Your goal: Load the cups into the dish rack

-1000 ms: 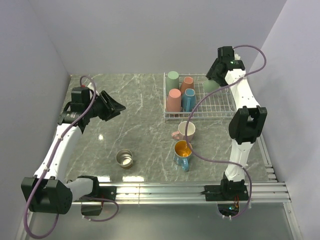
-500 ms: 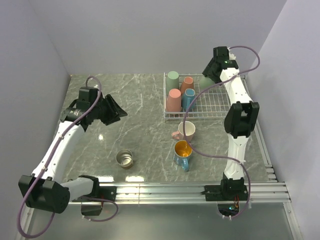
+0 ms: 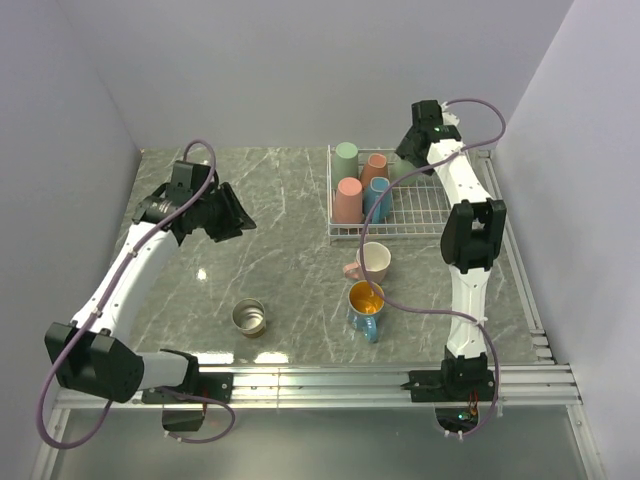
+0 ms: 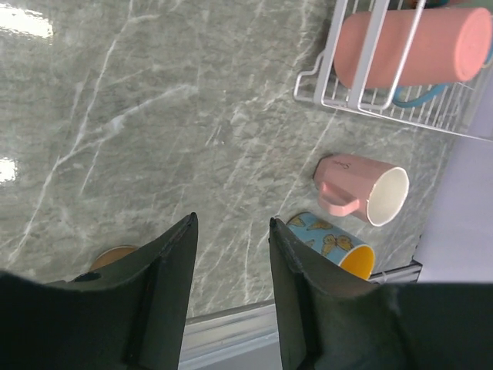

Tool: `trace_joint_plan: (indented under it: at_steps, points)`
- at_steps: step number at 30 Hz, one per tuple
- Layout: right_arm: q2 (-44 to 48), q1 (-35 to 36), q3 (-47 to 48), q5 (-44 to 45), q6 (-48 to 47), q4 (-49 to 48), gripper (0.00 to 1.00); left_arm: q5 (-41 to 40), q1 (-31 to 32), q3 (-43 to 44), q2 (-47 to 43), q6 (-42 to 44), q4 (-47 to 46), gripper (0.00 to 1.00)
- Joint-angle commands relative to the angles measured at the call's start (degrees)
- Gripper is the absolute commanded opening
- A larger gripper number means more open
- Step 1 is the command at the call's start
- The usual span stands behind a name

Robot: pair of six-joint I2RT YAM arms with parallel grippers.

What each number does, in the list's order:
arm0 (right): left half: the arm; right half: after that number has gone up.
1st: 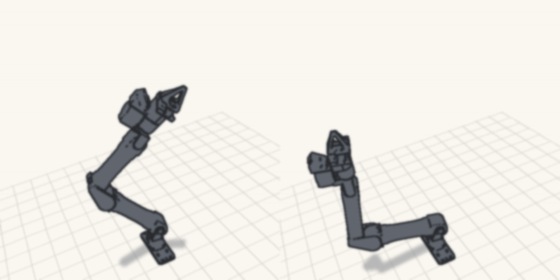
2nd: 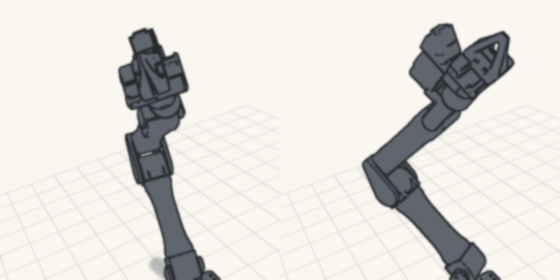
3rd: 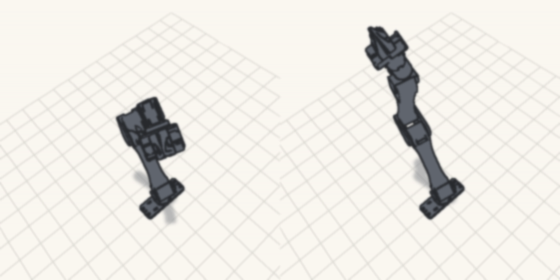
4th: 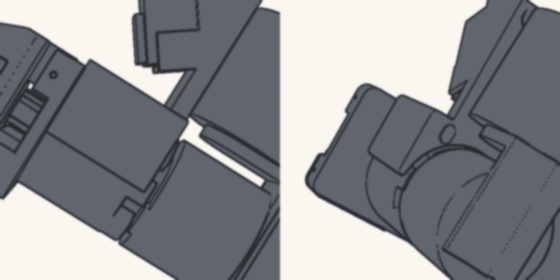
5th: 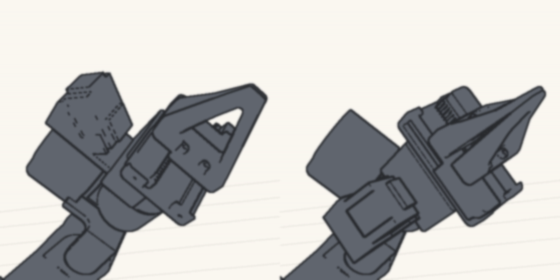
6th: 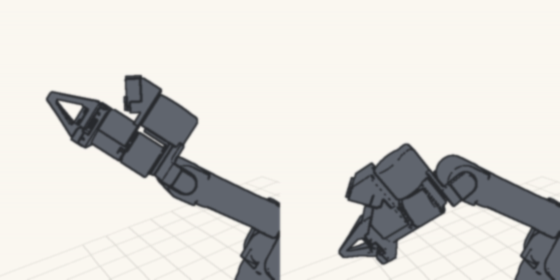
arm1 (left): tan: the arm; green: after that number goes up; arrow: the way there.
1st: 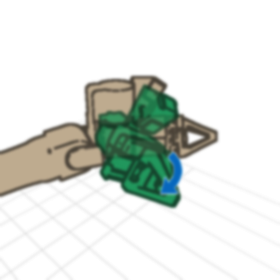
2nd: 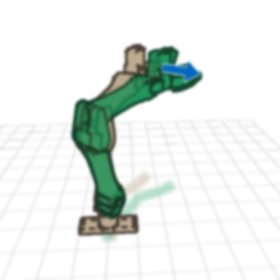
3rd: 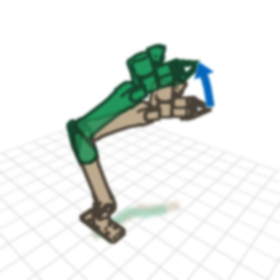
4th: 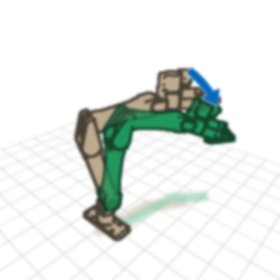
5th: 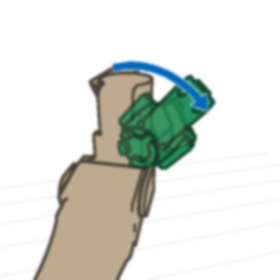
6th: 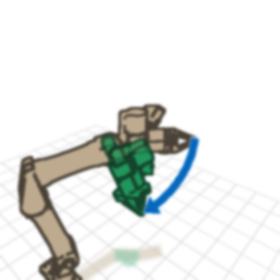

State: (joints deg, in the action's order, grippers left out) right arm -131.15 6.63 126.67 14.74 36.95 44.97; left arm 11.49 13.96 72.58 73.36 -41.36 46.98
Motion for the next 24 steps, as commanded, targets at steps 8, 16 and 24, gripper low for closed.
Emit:
trace_joint_plan:
  at_steps: [8,16,24]
  points:
    - [1.25,1.63,-3.97,-1.03,-3.99,-1.28,0.34,-1.46,2.65,5.82,5.56,-2.40,-3.48,0.45]
    - [3.10,1.72,-3.63,-4.63,-3.99,-2.08,0.77,-2.08,4.68,5.74,6.09,-4.51,-4.35,0.45]
    - [6.16,1.80,-4.50,-6.22,-4.51,-2.70,0.96,-2.17,6.00,7.22,8.46,-4.25,-5.06,0.45]
